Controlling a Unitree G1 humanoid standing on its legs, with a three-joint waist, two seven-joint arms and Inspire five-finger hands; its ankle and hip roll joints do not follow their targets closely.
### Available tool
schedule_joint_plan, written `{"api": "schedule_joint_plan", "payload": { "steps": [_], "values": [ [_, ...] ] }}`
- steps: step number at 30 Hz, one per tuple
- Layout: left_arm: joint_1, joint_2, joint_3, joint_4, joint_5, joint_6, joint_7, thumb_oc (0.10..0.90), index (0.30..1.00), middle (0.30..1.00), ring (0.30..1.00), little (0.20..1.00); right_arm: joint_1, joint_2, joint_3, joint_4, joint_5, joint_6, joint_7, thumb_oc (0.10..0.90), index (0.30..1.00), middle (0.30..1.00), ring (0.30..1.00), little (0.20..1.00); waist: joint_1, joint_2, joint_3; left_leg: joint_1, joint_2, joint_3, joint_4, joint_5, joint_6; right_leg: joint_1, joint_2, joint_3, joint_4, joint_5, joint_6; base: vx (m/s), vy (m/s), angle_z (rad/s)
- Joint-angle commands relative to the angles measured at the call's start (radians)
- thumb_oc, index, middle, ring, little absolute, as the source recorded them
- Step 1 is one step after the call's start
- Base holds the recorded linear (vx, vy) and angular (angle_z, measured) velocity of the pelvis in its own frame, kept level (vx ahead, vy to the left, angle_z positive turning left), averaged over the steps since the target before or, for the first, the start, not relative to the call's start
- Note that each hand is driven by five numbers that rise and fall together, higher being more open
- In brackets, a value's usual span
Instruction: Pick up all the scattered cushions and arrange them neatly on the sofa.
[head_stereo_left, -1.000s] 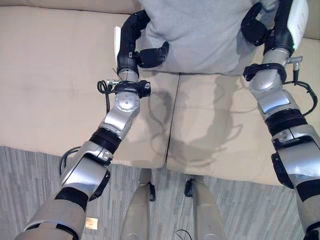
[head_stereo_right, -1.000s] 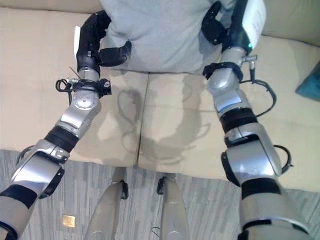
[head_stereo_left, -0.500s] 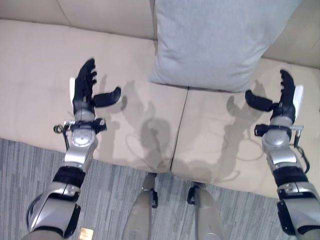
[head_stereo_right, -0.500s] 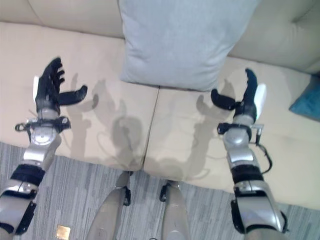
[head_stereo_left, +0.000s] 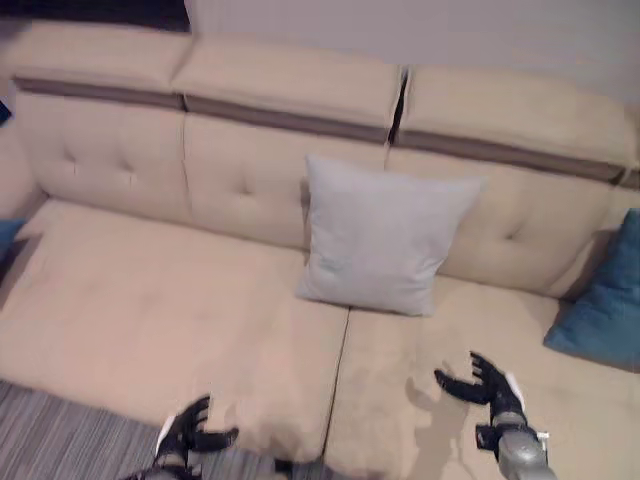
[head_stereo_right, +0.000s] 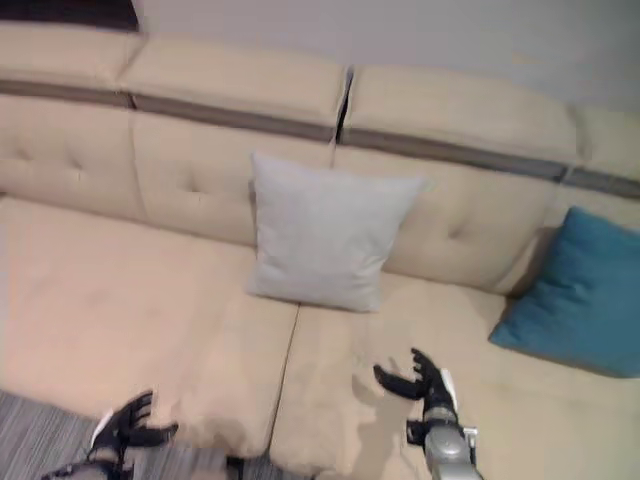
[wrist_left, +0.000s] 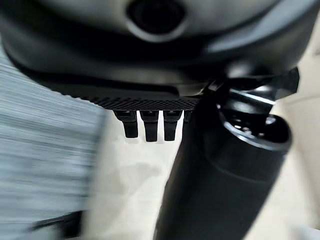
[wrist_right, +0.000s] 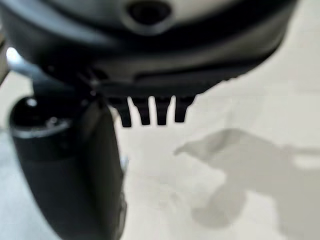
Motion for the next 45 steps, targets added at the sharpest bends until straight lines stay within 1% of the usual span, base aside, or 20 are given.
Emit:
{"api": "schedule_joint_plan", "payload": {
  "steps": [1, 7, 10, 11, 12, 13, 16, 17, 18, 21, 23, 25, 26, 27, 28, 31, 34, 42, 43, 45],
  "values": [
    [-0.032, 0.017, 0.012, 0.008, 0.077, -0.039, 0.0, 0.8, 0.9, 0.9, 0.9, 0.9, -0.031, -0.042, 0.009, 0.011, -0.075, -0.034, 0.015, 0.8, 0.9, 0.9, 0.9, 0.9, 0.023, 0.007, 0.005, 0.029, -0.021, -0.012, 0.017, -0.09, 0.006, 0.016, -0.014, -0.027, 0.06, -0.058, 0.041, 0.04, 0.085, -0.22],
    [-0.053, 0.006, 0.005, 0.088, 0.087, -0.022, 0.022, 0.8, 0.9, 0.9, 0.9, 0.9, -0.054, 0.002, 0.048, 0.136, -0.096, -0.011, 0.007, 0.8, 0.9, 0.9, 0.9, 0.9, 0.049, -0.006, 0.036, 0.036, -0.025, -0.058, 0.041, -0.092, 0.024, 0.002, -0.011, -0.006, 0.141, -0.067, 0.049, -0.08, 0.027, -0.06],
    [-0.114, 0.02, -0.041, 0.069, 0.083, -0.026, 0.048, 0.8, 0.9, 0.9, 0.9, 0.9, -0.083, 0.024, 0.075, 0.179, -0.071, -0.003, -0.001, 0.8, 0.9, 0.9, 0.9, 0.9, 0.043, -0.008, 0.063, -0.024, -0.02, -0.1, 0.083, -0.069, 0.036, -0.023, 0.037, 0.113, 0.306, -0.138, 0.037, -0.28, -0.049, -0.01],
    [-0.114, 0.02, -0.041, 0.069, 0.083, -0.026, 0.048, 0.8, 0.9, 0.9, 0.9, 0.9, -0.083, 0.024, 0.075, 0.179, -0.071, -0.003, -0.001, 0.8, 0.9, 0.9, 0.9, 0.9, 0.043, -0.008, 0.063, -0.024, -0.02, -0.1, 0.083, -0.069, 0.036, -0.023, 0.037, 0.113, 0.306, -0.138, 0.037, -0.37, -0.193, 0.6],
    [-0.133, 0.016, -0.051, 0.046, 0.053, -0.026, 0.058, 0.8, 0.9, 0.9, 0.9, 0.9, -0.081, 0.03, 0.072, 0.172, -0.053, -0.004, -0.008, 0.8, 0.9, 0.9, 0.9, 0.9, 0.05, -0.014, 0.049, -0.084, -0.02, -0.138, 0.095, -0.042, 0.029, -0.002, 0.063, 0.172, 0.379, -0.15, 0.029, -0.22, -0.148, 0.78],
    [-0.133, 0.016, -0.051, 0.046, 0.053, -0.026, 0.058, 0.8, 0.9, 0.9, 0.9, 0.9, -0.081, 0.03, 0.072, 0.172, -0.053, -0.004, -0.008, 0.8, 0.9, 0.9, 0.9, 0.9, 0.049, -0.015, 0.05, -0.084, -0.021, -0.139, 0.095, -0.042, 0.029, -0.002, 0.062, 0.171, 0.38, -0.152, 0.029, -0.29, -0.244, 0.85],
    [-0.145, 0.009, -0.065, 0.026, 0.033, -0.032, 0.076, 0.8, 0.9, 0.9, 0.9, 0.9, -0.101, 0.03, 0.085, 0.154, -0.029, -0.004, -0.015, 0.8, 0.9, 0.9, 0.9, 0.9, 0.068, -0.034, 0.047, -0.15, -0.014, -0.158, 0.102, 0.0, -0.007, 0.076, 0.083, 0.165, 0.242, -0.239, -0.017, -0.17, -0.191, 0.4],
    [-0.145, 0.01, -0.064, 0.026, 0.033, -0.032, 0.076, 0.8, 0.9, 0.9, 0.9, 0.9, -0.102, 0.03, 0.085, 0.154, -0.029, -0.004, -0.015, 0.8, 0.9, 0.9, 0.9, 0.9, 0.067, -0.034, 0.047, -0.15, -0.014, -0.158, 0.102, 0.0, -0.007, 0.076, 0.083, 0.164, 0.241, -0.238, -0.017, -0.41, -0.343, 0.26],
    [-0.171, -0.007, -0.077, 0.03, 0.013, -0.034, 0.094, 0.8, 0.9, 0.9, 0.9, 0.9, -0.13, 0.005, 0.1, 0.142, -0.02, -0.013, -0.032, 0.8, 0.9, 0.9, 0.9, 0.9, 0.075, -0.016, 0.071, -0.228, 0.017, -0.171, 0.097, 0.075, -0.064, 0.065, 0.126, 0.153, 0.167, -0.251, -0.045, -0.34, -0.253, 0.24],
    [-0.181, -0.022, -0.084, 0.037, 0.007, -0.032, 0.103, 0.8, 0.9, 0.9, 0.9, 0.9, -0.144, -0.011, 0.106, 0.155, -0.031, -0.009, -0.041, 0.8, 0.9, 0.9, 0.9, 0.9, 0.069, 0.0, 0.093, -0.247, 0.021, -0.184, 0.07, 0.105, -0.075, 0.054, 0.141, 0.123, 0.16, -0.245, -0.054, -0.3, -0.186, 0.58],
    [-0.191, -0.038, -0.09, 0.04, 0.005, -0.03, 0.106, 0.8, 0.9, 0.9, 0.9, 0.9, -0.147, -0.019, 0.102, 0.16, -0.033, -0.001, -0.046, 0.8, 0.9, 0.9, 0.9, 0.9, 0.058, -0.007, 0.11, -0.245, 0.017, -0.13, 0.082, 0.069, -0.053, 0.033, 0.125, 0.092, 0.168, -0.228, -0.058, -0.29, -0.072, 0.81],
    [-0.18, -0.044, -0.092, 0.043, 0.018, -0.029, 0.105, 0.8, 0.9, 0.9, 0.9, 0.9, -0.136, -0.017, 0.093, 0.163, -0.027, -0.002, -0.047, 0.8, 0.9, 0.9, 0.9, 0.9, 0.043, -0.019, 0.103, -0.233, 0.011, -0.099, 0.155, 0.024, -0.037, 0.015, 0.103, 0.058, 0.155, -0.199, -0.057, -0.23, -0.045, 0.92],
    [-0.17, -0.048, -0.093, 0.044, 0.024, -0.029, 0.103, 0.8, 0.9, 0.9, 0.9, 0.9, -0.124, -0.015, 0.087, 0.165, -0.025, -0.004, -0.046, 0.8, 0.9, 0.9, 0.9, 0.9, 0.035, -0.031, 0.098, -0.218, 0.0, -0.088, 0.2, -0.019, -0.031, 0.008, 0.087, 0.038, 0.149, -0.187, -0.058, -0.24, -0.055, 0.96],
    [-0.162, -0.055, -0.093, 0.048, 0.031, -0.026, 0.1, 0.8, 0.9, 0.9, 0.9, 0.9, -0.11, -0.011, 0.08, 0.177, -0.023, -0.006, -0.043, 0.8, 0.9, 0.9, 0.9, 0.9, 0.019, -0.048, 0.091, -0.181, -0.009, -0.049, 0.277, -0.097, -0.026, -0.001, 0.059, 0.006, 0.142, -0.167, -0.06, -0.17, -0.037, 0.79],
    [-0.162, -0.055, -0.093, 0.048, 0.031, -0.026, 0.1, 0.8, 0.9, 0.9, 0.9, 0.9, -0.11, -0.01, 0.08, 0.177, -0.023, -0.006, -0.043, 0.8, 0.9, 0.9, 0.9, 0.9, 0.018, -0.048, 0.089, -0.184, -0.01, -0.051, 0.277, -0.095, -0.026, -0.003, 0.059, 0.004, 0.141, -0.166, -0.06, -0.14, -0.02, 0.8],
    [-0.156, -0.064, -0.094, 0.06, 0.036, -0.027, 0.097, 0.8, 0.9, 0.9, 0.9, 0.9, -0.098, -0.002, 0.068, 0.193, -0.014, -0.008, -0.038, 0.8, 0.9, 0.9, 0.9, 0.9, -0.007, -0.053, 0.07, -0.071, 0.018, 0.026, 0.294, -0.169, -0.024, -0.001, 0.034, -0.058, 0.109, -0.14, -0.053, -0.05, 0.044, 0.8],
    [-0.155, -0.073, -0.102, 0.059, 0.047, -0.024, 0.096, 0.8, 0.9, 0.9, 0.9, 0.9, -0.096, 0.01, 0.062, 0.21, -0.008, -0.003, -0.039, 0.8, 0.9, 0.9, 0.9, 0.9, -0.024, -0.037, 0.05, -0.007, 0.03, 0.099, 0.196, -0.17, -0.021, 0.013, 0.026, -0.119, 0.084, -0.124, -0.036, 0.0, 0.114, 1.08],
    [-0.154, -0.038, -0.068, 0.092, 0.05, -0.012, 0.099, 0.8, 0.9, 0.9, 0.9, 0.9, -0.142, 0.041, 0.095, 0.211, -0.036, 0.011, -0.038, 0.8, 0.9, 0.9, 0.9, 0.9, 0.018, -0.053, 0.054, 0.016, -0.012, 0.019, 0.118, -0.158, 0.01, 0.003, -0.011, -0.145, 0.204, -0.136, -0.017, 0.0, 0.113, 0.21],
    [-0.16, -0.027, -0.069, 0.093, 0.055, -0.012, 0.103, 0.8, 0.9, 0.9, 0.9, 0.9, -0.147, 0.045, 0.096, 0.197, -0.033, 0.01, -0.039, 0.8, 0.9, 0.9, 0.9, 0.9, 0.02, -0.053, 0.06, 0.012, -0.013, -0.003, 0.12, -0.155, 0.015, -0.016, -0.016, -0.126, 0.238, -0.136, -0.01, -0.05, 0.007, 0.46],
    [-0.167, -0.01, -0.075, 0.091, 0.059, -0.016, 0.107, 0.8, 0.9, 0.9, 0.9, 0.9, -0.146, 0.05, 0.101, 0.169, -0.029, 0.008, -0.039, 0.8, 0.9, 0.9, 0.9, 0.9, 0.006, -0.058, 0.066, 0.009, -0.022, -0.042, 0.114, -0.151, 0.022, -0.043, 0.012, -0.014, 0.261, -0.136, 0.002, -0.04, -0.008, 0.85]
  ]
}}
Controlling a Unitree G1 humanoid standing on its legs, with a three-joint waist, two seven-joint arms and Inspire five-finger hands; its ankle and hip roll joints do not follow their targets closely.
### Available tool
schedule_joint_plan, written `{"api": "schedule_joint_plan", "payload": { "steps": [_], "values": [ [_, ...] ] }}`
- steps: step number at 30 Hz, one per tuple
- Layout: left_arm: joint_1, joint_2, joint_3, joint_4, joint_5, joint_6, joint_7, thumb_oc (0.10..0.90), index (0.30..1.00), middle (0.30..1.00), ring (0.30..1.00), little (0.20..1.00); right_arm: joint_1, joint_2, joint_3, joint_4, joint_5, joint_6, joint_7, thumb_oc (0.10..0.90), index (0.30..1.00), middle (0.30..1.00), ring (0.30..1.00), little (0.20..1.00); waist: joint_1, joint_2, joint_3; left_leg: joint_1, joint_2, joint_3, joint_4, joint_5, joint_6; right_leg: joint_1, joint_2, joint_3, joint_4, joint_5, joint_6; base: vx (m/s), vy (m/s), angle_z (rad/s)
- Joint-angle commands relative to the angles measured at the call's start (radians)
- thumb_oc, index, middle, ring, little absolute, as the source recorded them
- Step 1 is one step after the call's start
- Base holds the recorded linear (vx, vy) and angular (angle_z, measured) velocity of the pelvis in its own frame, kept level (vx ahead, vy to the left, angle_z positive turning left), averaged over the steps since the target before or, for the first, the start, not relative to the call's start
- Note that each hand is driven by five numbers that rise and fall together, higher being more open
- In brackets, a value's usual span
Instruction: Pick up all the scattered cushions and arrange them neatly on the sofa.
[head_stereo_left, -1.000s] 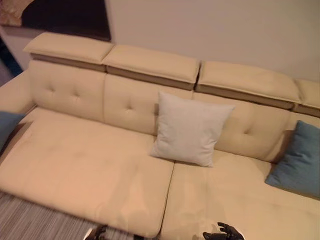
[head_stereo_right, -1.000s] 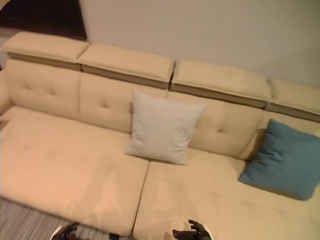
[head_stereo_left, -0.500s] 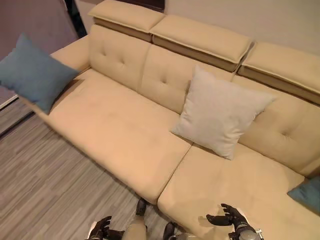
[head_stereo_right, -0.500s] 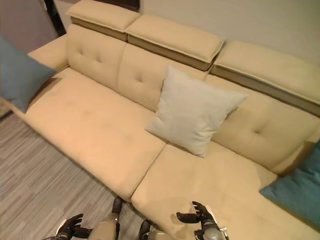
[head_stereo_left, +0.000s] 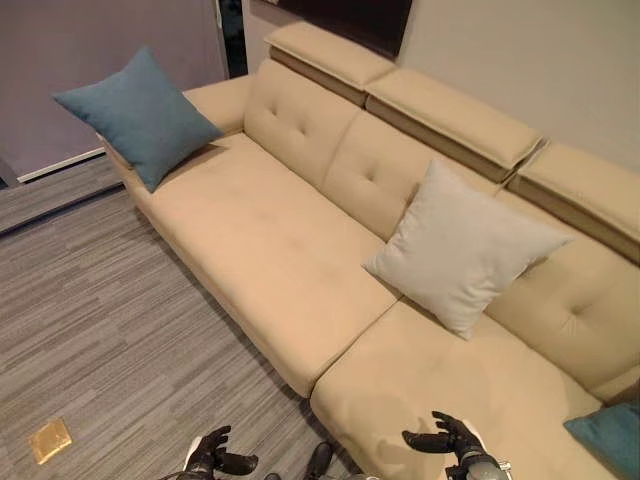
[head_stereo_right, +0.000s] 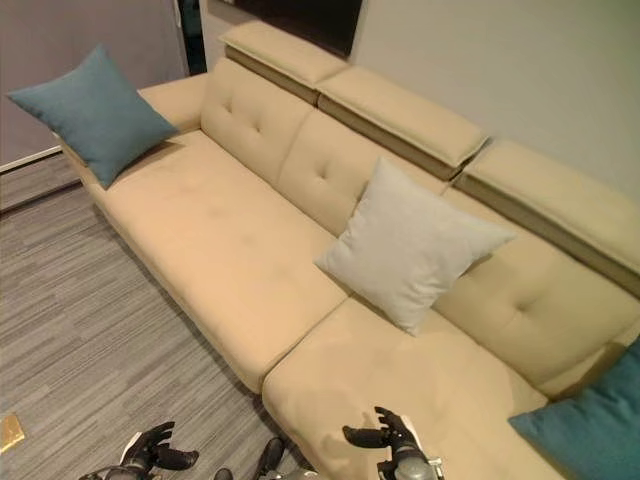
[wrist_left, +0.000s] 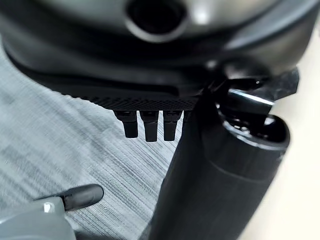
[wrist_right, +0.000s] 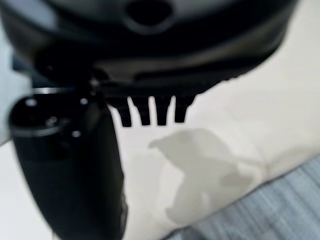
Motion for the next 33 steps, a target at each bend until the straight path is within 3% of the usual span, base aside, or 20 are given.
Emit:
{"api": "schedule_joint_plan", "payload": {
  "steps": [1, 2, 3, 7, 9, 10, 11, 12, 13, 17, 18, 21, 27, 29, 31, 33],
  "values": [
    [-0.034, 0.068, -0.007, -0.003, 0.035, -0.034, 0.029, 0.8, 0.9, 0.9, 0.9, 0.9, -0.03, -0.035, -0.013, -0.096, 0.014, -0.05, -0.025, 0.8, 0.9, 0.9, 0.9, 0.9, -0.007, -0.011, 0.016, -0.022, -0.02, -0.086, 0.004, -0.009, -0.067, 0.109, 0.003, 0.234, -0.147, 0.041, 0.108, 0.01, -0.007, 1.03],
    [-0.037, 0.071, -0.006, -0.008, 0.032, -0.035, 0.03, 0.8, 0.9, 0.9, 0.9, 0.9, -0.026, -0.032, -0.007, -0.099, 0.021, -0.051, -0.02, 0.8, 0.9, 0.9, 0.9, 0.9, -0.017, -0.014, 0.013, -0.023, -0.028, -0.11, -0.002, -0.001, -0.067, 0.104, 0.038, 0.317, -0.161, 0.037, 0.11, 0.03, -0.029, 1.15],
    [-0.042, 0.07, -0.009, -0.011, 0.026, -0.037, 0.034, 0.8, 0.9, 0.9, 0.9, 0.9, -0.029, -0.034, 0.001, -0.093, 0.029, -0.051, -0.019, 0.8, 0.9, 0.9, 0.9, 0.9, -0.014, -0.018, 0.014, -0.031, -0.043, -0.146, -0.007, 0.013, -0.073, 0.111, 0.058, 0.352, -0.194, 0.041, 0.098, 0.02, -0.067, 0.91],
    [-0.051, 0.063, -0.005, -0.003, 0.007, -0.042, 0.037, 0.8, 0.9, 0.9, 0.9, 0.9, -0.036, -0.045, 0.026, -0.098, 0.017, -0.055, -0.018, 0.8, 0.9, 0.9, 0.9, 0.9, 0.001, -0.024, 0.015, -0.059, -0.055, -0.192, -0.014, 0.037, -0.092, 0.141, 0.053, 0.306, -0.269, 0.042, 0.083, -0.04, -0.129, 0.97],
    [-0.052, 0.049, -0.004, -0.013, -0.016, -0.04, 0.035, 0.8, 0.9, 0.9, 0.9, 0.9, -0.036, -0.064, 0.022, -0.124, 0.004, -0.057, -0.022, 0.8, 0.9, 0.9, 0.9, 0.9, 0.009, -0.026, 0.031, -0.122, -0.063, -0.197, 0.03, 0.047, -0.11, 0.151, 0.041, 0.25, -0.303, 0.047, 0.082, -0.13, -0.097, 0.74],
    [-0.05, 0.043, -0.004, -0.012, -0.022, -0.039, 0.04, 0.8, 0.9, 0.9, 0.9, 0.9, -0.031, -0.072, 0.016, -0.14, 0.005, -0.059, -0.026, 0.8, 0.9, 0.9, 0.9, 0.9, 0.006, -0.026, 0.043, -0.149, -0.055, -0.162, 0.06, 0.05, -0.117, 0.154, 0.032, 0.219, -0.307, 0.047, 0.082, -0.17, -0.046, 1.34],
    [-0.038, 0.036, 0.004, -0.013, -0.017, -0.038, 0.043, 0.8, 0.9, 0.9, 0.9, 0.9, -0.015, -0.077, 0.004, -0.158, 0.005, -0.057, -0.03, 0.8, 0.9, 0.9, 0.9, 0.9, -0.005, -0.022, 0.05, -0.154, -0.008, -0.028, 0.07, 0.05, -0.112, 0.163, 0.017, 0.165, -0.312, 0.046, 0.08, -0.13, -0.023, 2.21],
    [-0.038, 0.036, 0.004, -0.013, -0.017, -0.038, 0.043, 0.8, 0.9, 0.9, 0.9, 0.9, -0.015, -0.077, 0.004, -0.158, 0.005, -0.057, -0.03, 0.8, 0.9, 0.9, 0.9, 0.9, -0.007, -0.022, 0.047, -0.158, -0.008, -0.029, 0.07, 0.052, -0.112, 0.16, 0.017, 0.164, -0.312, 0.048, 0.08, -0.1, 0.012, 2.62],
    [-0.015, 0.037, 0.02, -0.001, -0.003, -0.035, 0.042, 0.8, 0.9, 0.9, 0.9, 0.9, 0.016, -0.072, -0.002, -0.178, 0.001, -0.059, -0.032, 0.8, 0.9, 0.9, 0.9, 0.9, -0.013, -0.02, 0.045, -0.16, 0.029, 0.059, 0.084, 0.055, -0.107, 0.177, 0.01, 0.118, -0.325, 0.047, 0.077, -0.01, 0.027, 1.64],
    [0.009, 0.034, 0.042, 0.015, -0.007, -0.029, 0.046, 0.8, 0.9, 0.9, 0.9, 0.9, 0.05, -0.054, -0.018, -0.174, 0.012, -0.062, -0.04, 0.8, 0.9, 0.9, 0.9, 0.9, -0.01, -0.027, 0.037, -0.162, 0.059, 0.106, 0.069, 0.075, -0.114, 0.206, -0.003, 0.048, -0.336, 0.049, 0.08, 0.1, 0.04, 0.79],
    [0.006, 0.037, 0.051, 0.018, -0.019, -0.027, 0.045, 0.8, 0.9, 0.9, 0.9, 0.9, 0.05, -0.046, -0.022, -0.161, 0.019, -0.06, -0.041, 0.8, 0.9, 0.9, 0.9, 0.9, -0.009, -0.03, 0.035, -0.177, 0.074, 0.143, 0.063, 0.092, -0.117, 0.213, -0.012, 0.018, -0.341, 0.046, 0.082, 0.23, 0.107, 0.79],
    [0.019, 0.037, 0.063, 0.031, -0.017, -0.017, 0.042, 0.8, 0.9, 0.9, 0.9, 0.9, 0.049, -0.027, -0.016, -0.135, 0.008, -0.049, -0.041, 0.8, 0.9, 0.9, 0.9, 0.9, -0.018, -0.025, 0.006, -0.118, 0.076, 0.187, -0.002, 0.068, -0.119, 0.242, -0.022, -0.009, -0.325, 0.022, 0.096, 0.29, 0.188, 0.68],
    [0.023, 0.053, 0.07, 0.03, -0.02, -0.018, 0.039, 0.8, 0.9, 0.9, 0.9, 0.9, 0.028, -0.001, 0.004, -0.13, 0.001, -0.046, -0.037, 0.8, 0.9, 0.9, 0.9, 0.9, -0.009, -0.038, 0.002, -0.082, 0.034, 0.177, -0.002, 0.022, -0.083, 0.237, -0.065, 0.027, -0.214, 0.014, 0.117, 0.16, 0.174, 0.1],
    [0.015, 0.067, 0.073, 0.017, -0.031, -0.011, 0.037, 0.8, 0.9, 0.9, 0.9, 0.9, 0.005, 0.014, 0.012, -0.13, -0.001, -0.042, -0.031, 0.8, 0.9, 0.9, 0.9, 0.9, -0.008, -0.032, 0.019, -0.067, 0.009, 0.168, -0.003, 0.022, -0.044, 0.166, -0.106, 0.069, -0.045, 0.103, 0.133, 0.14, 0.298, 0.08],
    [0.005, 0.083, 0.067, 0.003, -0.023, -0.016, 0.038, 0.8, 0.9, 0.9, 0.9, 0.9, -0.004, 0.017, 0.025, -0.165, -0.003, -0.046, -0.029, 0.8, 0.9, 0.9, 0.9, 0.9, -0.023, -0.009, 0.036, -0.024, 0.003, 0.144, -0.024, 0.008, -0.03, 0.079, -0.082, 0.148, 0.093, 0.112, 0.135, 0.22, 0.241, 0.06],
    [0.0, 0.085, 0.057, 0.0, -0.021, -0.02, 0.037, 0.8, 0.9, 0.9, 0.9, 0.9, -0.004, 0.017, 0.032, -0.175, -0.002, -0.047, -0.026, 0.8, 0.9, 0.9, 0.9, 0.9, -0.042, 0.003, 0.041, 0.012, -0.006, 0.121, -0.045, 0.002, -0.031, 0.029, -0.032, 0.184, 0.073, 0.08, 0.115, 0.26, 0.138, 0.12]
  ]
}}
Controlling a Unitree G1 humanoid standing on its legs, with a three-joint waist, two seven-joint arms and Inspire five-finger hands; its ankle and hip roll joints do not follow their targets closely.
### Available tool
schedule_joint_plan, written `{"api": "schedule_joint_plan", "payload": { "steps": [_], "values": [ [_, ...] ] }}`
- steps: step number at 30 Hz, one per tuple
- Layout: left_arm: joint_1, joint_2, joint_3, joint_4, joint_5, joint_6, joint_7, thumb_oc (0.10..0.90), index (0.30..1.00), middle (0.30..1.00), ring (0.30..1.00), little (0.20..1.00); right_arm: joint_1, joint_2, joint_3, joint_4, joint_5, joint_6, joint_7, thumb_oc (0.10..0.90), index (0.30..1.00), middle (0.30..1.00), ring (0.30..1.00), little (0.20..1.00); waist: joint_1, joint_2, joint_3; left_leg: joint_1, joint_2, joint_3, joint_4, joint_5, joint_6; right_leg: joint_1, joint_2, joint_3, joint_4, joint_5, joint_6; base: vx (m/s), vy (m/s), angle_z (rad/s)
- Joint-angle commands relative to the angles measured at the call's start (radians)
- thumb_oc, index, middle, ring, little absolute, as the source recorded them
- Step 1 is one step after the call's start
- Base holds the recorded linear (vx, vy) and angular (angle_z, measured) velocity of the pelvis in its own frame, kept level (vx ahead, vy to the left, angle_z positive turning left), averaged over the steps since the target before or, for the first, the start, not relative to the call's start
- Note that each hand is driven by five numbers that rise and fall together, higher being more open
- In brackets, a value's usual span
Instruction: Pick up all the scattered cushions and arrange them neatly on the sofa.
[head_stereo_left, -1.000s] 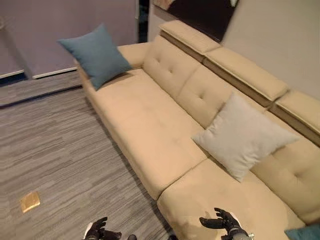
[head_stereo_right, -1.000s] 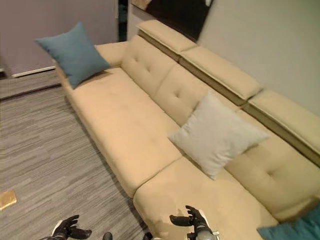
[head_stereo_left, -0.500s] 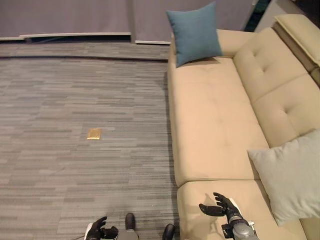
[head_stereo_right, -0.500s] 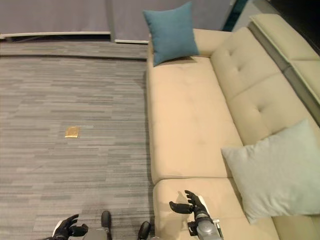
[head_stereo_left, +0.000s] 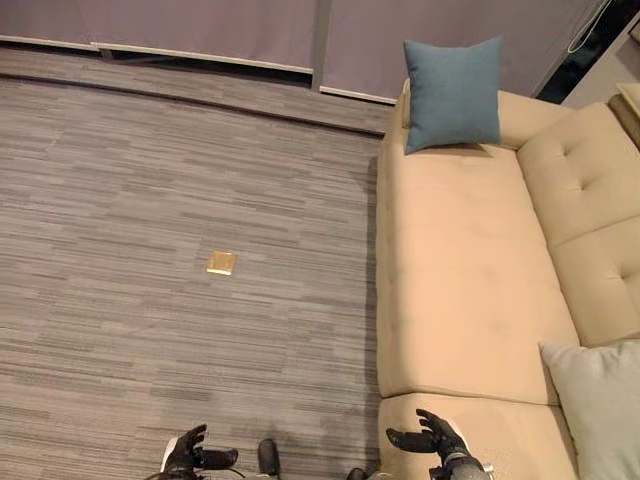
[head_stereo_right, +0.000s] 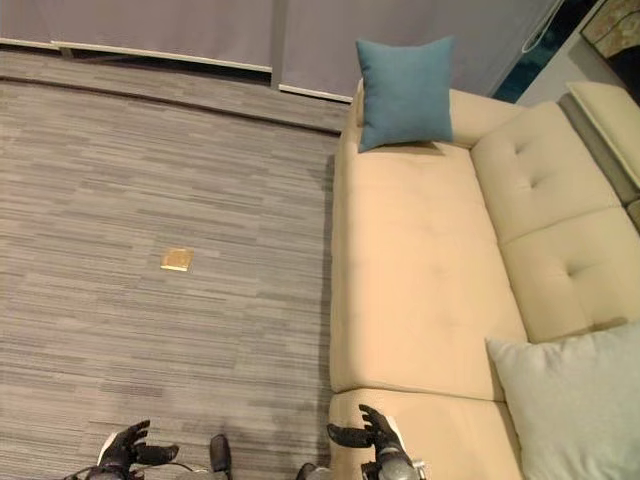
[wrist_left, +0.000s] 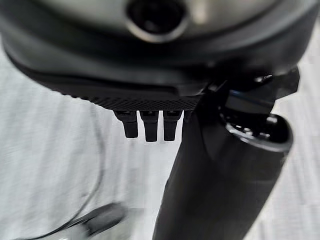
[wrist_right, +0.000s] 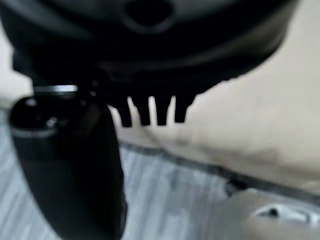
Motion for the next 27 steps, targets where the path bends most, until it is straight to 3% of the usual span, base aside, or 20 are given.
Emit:
{"api": "schedule_joint_plan", "payload": {
  "steps": [1, 4, 7, 10, 12, 15, 16, 19, 20, 22, 27],
  "values": [
    [0.026, 0.035, 0.01, 0.0, 0.004, -0.028, 0.009, 0.8, 0.9, 0.9, 0.9, 0.9, -0.02, -0.038, 0.014, -0.067, 0.0, -0.039, -0.007, 0.8, 0.9, 0.9, 0.9, 0.9, -0.028, -0.004, -0.017, -0.018, 0.018, -0.094, 0.037, -0.084, -0.058, -0.002, 0.158, 0.045, -0.259, 0.078, -0.007, 0.24, 0.057, 0.17],
    [0.002, 0.028, -0.008, 0.028, 0.024, -0.026, 0.004, 0.8, 0.9, 0.9, 0.9, 0.9, -0.021, -0.048, 0.009, -0.045, 0.008, -0.038, -0.007, 0.8, 0.9, 0.9, 0.9, 0.9, -0.067, -0.012, -0.007, 0.033, -0.028, -0.158, 0.024, -0.114, -0.061, -0.058, 0.198, 0.056, -0.472, 0.146, 0.011, 0.37, 0.007, 0.37],
    [0.003, 0.018, -0.025, 0.048, 0.058, -0.028, 0.002, 0.8, 0.9, 0.9, 0.9, 0.9, -0.001, -0.052, 0.0, -0.036, 0.005, -0.039, -0.006, 0.8, 0.9, 0.9, 0.9, 0.9, -0.085, -0.015, -0.015, 0.069, -0.05, -0.183, 0.028, -0.146, -0.064, -0.039, 0.199, 0.061, -0.539, 0.162, 0.008, 0.31, -0.027, 0.59],
    [0.018, 0.004, -0.029, 0.054, 0.062, -0.026, -0.002, 0.8, 0.9, 0.9, 0.9, 0.9, 0.029, -0.06, -0.018, -0.03, 0.012, -0.04, -0.004, 0.8, 0.9, 0.9, 0.9, 0.9, -0.102, -0.014, -0.038, 0.069, -0.038, -0.171, 0.116, -0.199, -0.102, 0.01, 0.197, 0.044, -0.555, 0.154, -0.011, 0.25, -0.083, 0.53],
    [0.021, -0.001, -0.028, 0.038, 0.053, -0.027, 0.0, 0.8, 0.9, 0.9, 0.9, 0.9, 0.035, -0.071, -0.023, -0.028, 0.016, -0.041, -0.006, 0.8, 0.9, 0.9, 0.9, 0.9, -0.103, -0.024, -0.036, 0.017, -0.011, -0.137, 0.278, -0.16, -0.153, 0.06, 0.19, 0.026, -0.576, 0.148, -0.024, 0.19, -0.099, 0.68],
    [0.02, -0.004, -0.024, 0.022, 0.024, -0.024, 0.0, 0.8, 0.9, 0.9, 0.9, 0.9, 0.024, -0.078, -0.021, -0.01, 0.03, -0.033, -0.008, 0.8, 0.9, 0.9, 0.9, 0.9, -0.078, -0.046, -0.027, -0.086, 0.023, -0.11, 0.431, -0.128, -0.159, 0.115, 0.183, 0.034, -0.59, 0.119, -0.047, 0.17, -0.051, 0.13],
    [0.022, -0.003, -0.021, 0.025, 0.012, -0.023, -0.001, 0.8, 0.9, 0.9, 0.9, 0.9, 0.018, -0.078, -0.019, -0.006, 0.034, -0.031, -0.008, 0.8, 0.9, 0.9, 0.9, 0.9, -0.064, -0.062, -0.029, -0.141, 0.036, -0.108, 0.426, -0.153, -0.142, 0.131, 0.179, 0.046, -0.598, 0.109, -0.046, 0.16, -0.025, -0.51],
    [0.03, -0.001, -0.015, 0.029, 0.009, -0.021, 0.002, 0.8, 0.9, 0.9, 0.9, 0.9, 0.015, -0.08, -0.011, -0.005, 0.029, -0.031, -0.01, 0.8, 0.9, 0.9, 0.9, 0.9, -0.041, -0.07, -0.026, -0.17, 0.038, -0.137, 0.375, -0.163, -0.134, 0.16, 0.187, 0.076, -0.616, 0.096, -0.041, 0.18, 0.028, -0.36],
    [0.034, 0.0, -0.014, 0.03, 0.006, -0.021, 0.004, 0.8, 0.9, 0.9, 0.9, 0.9, 0.013, -0.081, -0.007, -0.009, 0.027, -0.031, -0.011, 0.8, 0.9, 0.9, 0.9, 0.9, -0.033, -0.071, -0.028, -0.188, 0.036, -0.164, 0.336, -0.134, -0.138, 0.166, 0.192, 0.091, -0.623, 0.091, -0.04, 0.28, 0.123, -0.7],
    [0.034, 0.004, -0.016, 0.038, -0.007, -0.024, 0.007, 0.8, 0.9, 0.9, 0.9, 0.9, 0.002, -0.078, 0.003, 0.001, 0.014, -0.031, -0.023, 0.8, 0.9, 0.9, 0.9, 0.9, 0.009, -0.057, -0.014, -0.263, 0.049, -0.28, 0.185, -0.001, -0.164, 0.214, 0.225, 0.142, -0.639, 0.061, -0.043, 0.35, 0.189, -1.03],
    [0.047, 0.005, -0.017, 0.056, 0.014, -0.015, 0.0, 0.8, 0.9, 0.9, 0.9, 0.9, 0.002, -0.061, -0.001, 0.028, 0.001, -0.025, -0.023, 0.8, 0.9, 0.9, 0.9, 0.9, 0.016, -0.054, -0.038, -0.223, 0.039, -0.266, 0.168, -0.017, -0.146, 0.234, 0.212, 0.166, -0.584, 0.027, -0.032, 0.27, 0.214, -0.51]
  ]
}}
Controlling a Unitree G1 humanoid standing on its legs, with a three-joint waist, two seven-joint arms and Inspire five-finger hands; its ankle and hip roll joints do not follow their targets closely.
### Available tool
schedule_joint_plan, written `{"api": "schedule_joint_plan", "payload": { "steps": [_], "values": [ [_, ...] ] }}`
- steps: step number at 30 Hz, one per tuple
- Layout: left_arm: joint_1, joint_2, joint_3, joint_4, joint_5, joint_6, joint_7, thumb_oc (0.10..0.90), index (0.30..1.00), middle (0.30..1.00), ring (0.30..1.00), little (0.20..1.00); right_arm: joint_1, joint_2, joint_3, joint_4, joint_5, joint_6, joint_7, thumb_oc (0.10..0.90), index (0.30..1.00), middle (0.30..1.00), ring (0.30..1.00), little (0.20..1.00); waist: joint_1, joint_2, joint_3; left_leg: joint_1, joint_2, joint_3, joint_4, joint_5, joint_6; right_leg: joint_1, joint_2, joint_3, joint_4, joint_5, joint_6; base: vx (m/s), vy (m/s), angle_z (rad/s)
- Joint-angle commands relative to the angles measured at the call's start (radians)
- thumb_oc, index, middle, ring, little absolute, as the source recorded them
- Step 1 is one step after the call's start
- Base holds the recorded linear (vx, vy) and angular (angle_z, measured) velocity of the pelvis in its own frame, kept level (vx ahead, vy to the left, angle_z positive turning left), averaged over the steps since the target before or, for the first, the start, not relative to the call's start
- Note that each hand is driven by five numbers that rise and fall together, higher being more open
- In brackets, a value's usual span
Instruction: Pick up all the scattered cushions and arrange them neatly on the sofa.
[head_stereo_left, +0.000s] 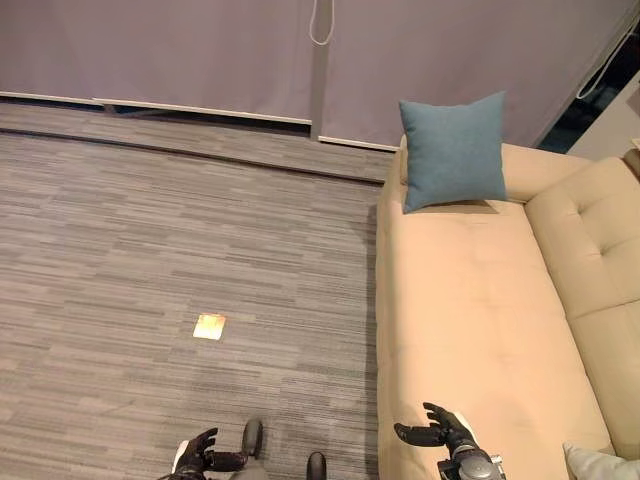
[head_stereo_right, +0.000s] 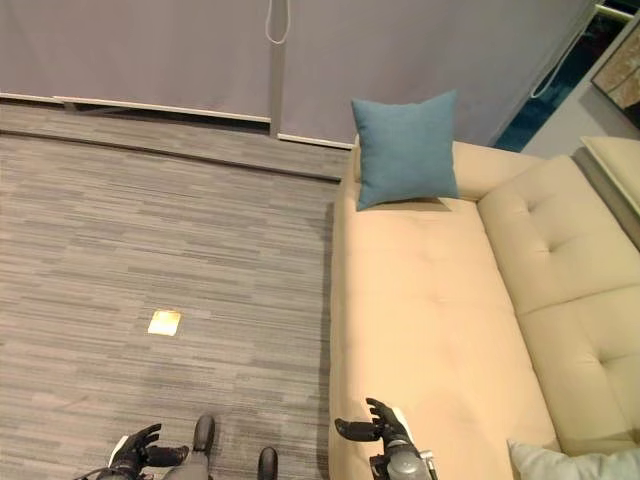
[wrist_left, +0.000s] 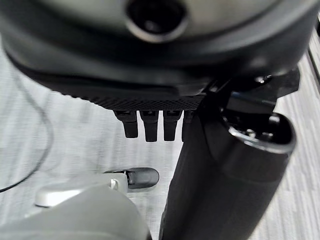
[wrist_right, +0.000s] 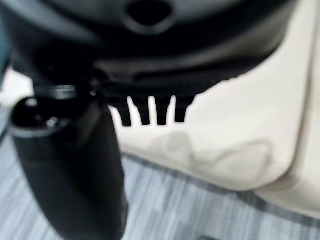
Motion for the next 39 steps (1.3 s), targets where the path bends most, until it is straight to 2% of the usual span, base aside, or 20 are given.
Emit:
{"api": "schedule_joint_plan", "payload": {
  "steps": [1, 3, 5, 7, 9, 13, 17, 18, 19, 22, 23, 24, 25, 27, 29, 31, 32, 36, 37, 39],
  "values": [
    [0.052, 0.06, 0.005, 0.01, 0.024, -0.01, 0.004, 0.8, 0.9, 0.9, 0.9, 0.9, 0.003, -0.007, 0.004, -0.053, -0.005, -0.035, -0.017, 0.8, 0.9, 0.9, 0.9, 0.9, 0.024, -0.024, -0.024, 0.008, -0.041, 0.021, 0.132, -0.079, 0.063, -0.027, -0.105, -0.059, 0.149, -0.066, 0.172, 0.23, 0.23, -0.55],
    [0.053, 0.065, 0.006, 0.01, 0.032, -0.011, 0.004, 0.8, 0.9, 0.9, 0.9, 0.9, -0.006, 0.006, 0.013, -0.053, -0.015, -0.035, -0.011, 0.8, 0.9, 0.9, 0.9, 0.9, 0.031, -0.024, -0.024, 0.045, -0.052, 0.041, 0.124, -0.096, 0.087, -0.051, -0.121, -0.058, 0.244, -0.041, 0.197, 0.21, 0.226, -0.78],
    [0.044, 0.078, 0.008, 0.0, 0.036, -0.01, 0.012, 0.8, 0.9, 0.9, 0.9, 0.9, -0.028, 0.008, 0.025, -0.062, -0.031, -0.03, -0.007, 0.8, 0.9, 0.9, 0.9, 0.9, 0.034, -0.014, -0.008, 0.081, -0.059, 0.059, 0.116, -0.113, 0.117, -0.122, -0.154, -0.069, 0.402, 0.035, 0.232, 0.14, 0.208, -0.76],
    [0.036, 0.086, -0.003, -0.012, 0.042, -0.014, 0.015, 0.8, 0.9, 0.9, 0.9, 0.9, -0.041, 0.011, 0.035, -0.082, -0.038, -0.033, -0.008, 0.8, 0.9, 0.9, 0.9, 0.9, 0.028, 0.004, 0.002, 0.12, -0.054, 0.068, 0.098, -0.126, 0.129, -0.184, -0.178, -0.105, 0.496, 0.069, 0.234, 0.16, 0.193, -0.44],
    [0.029, 0.089, -0.011, -0.02, 0.043, -0.014, 0.011, 0.8, 0.9, 0.9, 0.9, 0.9, -0.045, 0.006, 0.041, -0.084, -0.045, -0.031, -0.006, 0.8, 0.9, 0.9, 0.9, 0.9, 0.012, 0.018, 0.008, 0.157, -0.064, 0.059, 0.085, -0.139, 0.14, -0.226, -0.154, -0.111, 0.515, 0.051, 0.221, 0.2, 0.168, -0.19],
    [0.018, 0.084, -0.024, -0.017, 0.052, -0.015, 0.007, 0.8, 0.9, 0.9, 0.9, 0.9, -0.054, -0.006, 0.046, -0.05, -0.054, -0.024, -0.01, 0.8, 0.9, 0.9, 0.9, 0.9, -0.013, 0.028, 0.008, 0.219, -0.088, 0.043, 0.05, -0.168, 0.145, -0.272, -0.127, -0.143, 0.389, 0.017, 0.201, 0.23, 0.059, 0.01],
    [-0.002, 0.077, -0.027, 0.0, 0.062, -0.018, 0.004, 0.8, 0.9, 0.9, 0.9, 0.9, -0.061, -0.015, 0.049, -0.024, -0.07, -0.015, -0.009, 0.8, 0.9, 0.9, 0.9, 0.9, -0.033, 0.024, 0.018, 0.259, -0.117, 0.015, 0.046, -0.192, 0.14, -0.316, -0.13, -0.166, 0.205, 0.071, 0.212, 0.27, -0.022, 0.17],
    [-0.003, 0.072, -0.029, 0.009, 0.074, -0.023, 0.003, 0.8, 0.9, 0.9, 0.9, 0.9, -0.052, -0.013, 0.049, -0.006, -0.073, -0.016, -0.011, 0.8, 0.9, 0.9, 0.9, 0.9, -0.038, 0.019, 0.009, 0.283, -0.132, 0.005, 0.059, -0.227, 0.136, -0.282, -0.129, -0.169, 0.144, 0.074, 0.21, 0.43, -0.097, 0.19],
    [0.008, 0.063, -0.027, 0.012, 0.078, -0.021, 0.001, 0.8, 0.9, 0.9, 0.9, 0.9, -0.033, -0.01, 0.046, 0.005, -0.074, -0.014, -0.006, 0.8, 0.9, 0.9, 0.9, 0.9, -0.041, 0.014, -0.008, 0.288, -0.133, 0.007, 0.106, -0.254, 0.118, -0.257, -0.125, -0.165, 0.149, 0.075, 0.195, 0.36, -0.082, 0.24],
    [0.016, 0.059, -0.027, 0.014, 0.077, -0.021, -0.001, 0.8, 0.9, 0.9, 0.9, 0.9, -0.022, -0.013, 0.04, 0.011, -0.075, -0.013, -0.005, 0.8, 0.9, 0.9, 0.9, 0.9, -0.044, 0.014, -0.013, 0.283, -0.126, 0.018, 0.161, -0.261, 0.095, -0.235, -0.128, -0.184, 0.145, 0.07, 0.187, 0.21, -0.088, 0.51],
    [0.02, 0.055, -0.032, 0.01, 0.077, -0.019, -0.006, 0.8, 0.9, 0.9, 0.9, 0.9, -0.015, -0.017, 0.034, 0.014, -0.068, -0.016, -0.003, 0.8, 0.9, 0.9, 0.9, 0.9, -0.045, 0.006, -0.011, 0.235, -0.101, 0.058, 0.313, -0.219, 0.049, -0.184, -0.13, -0.197, 0.12, 0.059, 0.171, 0.16, -0.107, 0.54],
    [0.02, 0.053, -0.034, 0.003, 0.073, -0.018, -0.008, 0.8, 0.9, 0.9, 0.9, 0.9, -0.015, -0.02, 0.031, 0.017, -0.064, -0.015, -0.004, 0.8, 0.9, 0.9, 0.9, 0.9, -0.041, 0.001, -0.004, 0.189, -0.084, 0.073, 0.415, -0.192, 0.03, -0.163, -0.13, -0.201, 0.111, 0.056, 0.161, 0.2, -0.142, 0.31],
    [0.017, 0.051, -0.035, -0.003, 0.067, -0.016, -0.009, 0.8, 0.9, 0.9, 0.9, 0.9, -0.017, -0.026, 0.028, 0.017, -0.057, -0.014, -0.007, 0.8, 0.9, 0.9, 0.9, 0.9, -0.033, -0.008, 0.006, 0.15, -0.07, 0.091, 0.496, -0.158, 0.018, -0.141, -0.133, -0.205, 0.105, 0.048, 0.149, 0.12, -0.093, 0.3],
    [0.016, 0.051, -0.039, -0.005, 0.065, -0.013, -0.011, 0.8, 0.9, 0.9, 0.9, 0.9, -0.02, -0.032, 0.029, 0.028, -0.049, -0.01, -0.007, 0.8, 0.9, 0.9, 0.9, 0.9, -0.025, -0.015, 0.01, 0.11, -0.041, 0.128, 0.553, -0.156, 0.027, -0.112, -0.126, -0.208, 0.096, 0.03, 0.136, 0.15, -0.063, 0.06],
    [0.018, 0.051, -0.039, -0.003, 0.061, -0.011, -0.01, 0.8, 0.9, 0.9, 0.9, 0.9, -0.018, -0.032, 0.029, 0.026, -0.041, -0.005, -0.005, 0.8, 0.9, 0.9, 0.9, 0.9, -0.016, -0.027, 0.007, 0.065, -0.032, 0.155, 0.526, -0.174, 0.045, -0.089, -0.13, -0.202, 0.087, 0.015, 0.138, 0.22, -0.026, -0.27],
    [0.025, 0.05, -0.037, -0.001, 0.062, -0.009, -0.011, 0.8, 0.9, 0.9, 0.9, 0.9, -0.016, -0.034, 0.03, 0.021, -0.042, -0.005, -0.008, 0.8, 0.9, 0.9, 0.9, 0.9, -0.005, -0.035, 0.003, 0.04, -0.031, 0.165, 0.439, -0.204, 0.064, -0.068, -0.129, -0.193, 0.076, -0.002, 0.146, 0.24, 0.025, -0.08],
    [0.027, 0.051, -0.036, 0.001, 0.062, -0.009, -0.012, 0.8, 0.9, 0.9, 0.9, 0.9, -0.015, -0.033, 0.03, 0.019, -0.042, -0.006, -0.008, 0.8, 0.9, 0.9, 0.9, 0.9, 0.002, -0.036, 0.003, 0.029, -0.031, 0.168, 0.378, -0.195, 0.068, -0.051, -0.124, -0.185, 0.069, -0.012, 0.151, 0.27, 0.061, -0.15],
    [0.034, 0.053, -0.028, 0.009, 0.053, -0.009, -0.008, 0.8, 0.9, 0.9, 0.9, 0.9, -0.013, -0.025, 0.033, 0.016, -0.038, -0.008, -0.011, 0.8, 0.9, 0.9, 0.9, 0.9, 0.038, -0.016, 0.006, -0.027, -0.029, 0.115, 0.156, -0.049, 0.051, 0.012, -0.086, -0.147, 0.06, -0.052, 0.153, 0.28, 0.091, -0.28],
    [0.032, 0.054, -0.028, 0.01, 0.047, -0.011, -0.006, 0.8, 0.9, 0.9, 0.9, 0.9, -0.014, -0.024, 0.031, 0.015, -0.034, -0.009, -0.012, 0.8, 0.9, 0.9, 0.9, 0.9, 0.043, -0.015, 0.007, -0.044, -0.028, 0.113, 0.141, -0.033, 0.045, 0.023, -0.082, -0.143, 0.063, -0.059, 0.153, 0.27, 0.1, -0.52],
    [0.034, 0.056, -0.026, 0.02, 0.055, -0.007, -0.01, 0.8, 0.9, 0.9, 0.9, 0.9, -0.012, -0.016, 0.026, 0.015, -0.035, -0.012, -0.01, 0.8, 0.9, 0.9, 0.9, 0.9, 0.042, -0.01, -0.007, -0.001, -0.032, 0.115, 0.086, -0.026, 0.055, 0.035, -0.077, -0.132, 0.076, -0.072, 0.154, 0.33, 0.169, -0.62]
  ]
}}
